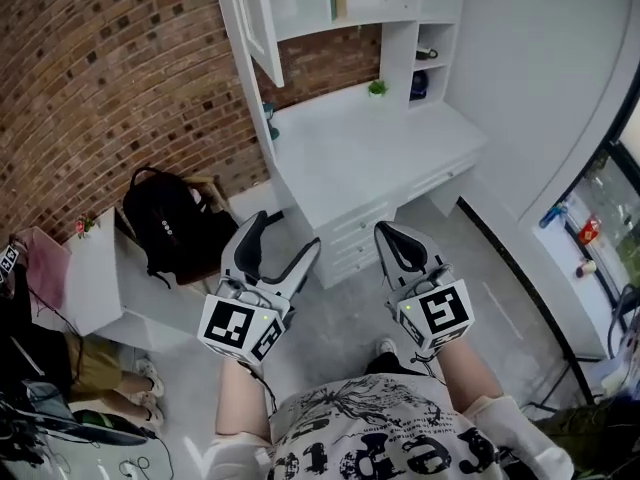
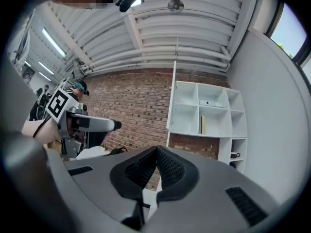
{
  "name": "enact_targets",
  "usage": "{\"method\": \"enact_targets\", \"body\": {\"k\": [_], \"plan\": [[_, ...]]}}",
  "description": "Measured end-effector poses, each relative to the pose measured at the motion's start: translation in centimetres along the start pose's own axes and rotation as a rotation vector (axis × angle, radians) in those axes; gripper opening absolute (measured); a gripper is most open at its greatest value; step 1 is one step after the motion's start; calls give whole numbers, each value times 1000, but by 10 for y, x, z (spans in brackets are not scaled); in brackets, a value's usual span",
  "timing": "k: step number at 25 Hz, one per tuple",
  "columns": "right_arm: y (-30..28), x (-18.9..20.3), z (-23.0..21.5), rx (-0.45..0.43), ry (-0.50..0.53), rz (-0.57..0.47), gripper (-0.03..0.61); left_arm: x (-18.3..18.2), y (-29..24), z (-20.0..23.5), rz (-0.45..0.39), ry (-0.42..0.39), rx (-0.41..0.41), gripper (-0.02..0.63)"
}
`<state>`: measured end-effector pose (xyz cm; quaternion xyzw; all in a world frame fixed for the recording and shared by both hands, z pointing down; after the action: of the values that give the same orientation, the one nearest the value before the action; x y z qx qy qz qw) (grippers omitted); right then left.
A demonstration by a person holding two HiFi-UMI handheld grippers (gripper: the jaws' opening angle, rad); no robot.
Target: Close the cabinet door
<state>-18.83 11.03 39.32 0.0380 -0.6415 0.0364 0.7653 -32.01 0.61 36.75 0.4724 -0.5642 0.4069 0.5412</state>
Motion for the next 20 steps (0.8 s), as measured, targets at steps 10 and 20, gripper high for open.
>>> {"method": "enact_targets", "body": {"k": [10,20], "plan": [[-107,-1,-164,-225,24,-41,15,-17,-160,17,1,-18,-221,362],[-185,-37,-185,-425,40,-139,14,-62,-196,61,-39,-111,-372,362]]}}
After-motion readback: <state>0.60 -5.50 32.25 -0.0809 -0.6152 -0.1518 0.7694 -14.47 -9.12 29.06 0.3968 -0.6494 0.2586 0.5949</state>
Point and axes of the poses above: the fingertips, and each gripper's own axes: y backward along the fingers, z to its left, x out of its underside, the point moved 4 cm from there along y, backward along the fingers, and after that the axes turned 4 degrees about z, right-handed, at the moved point
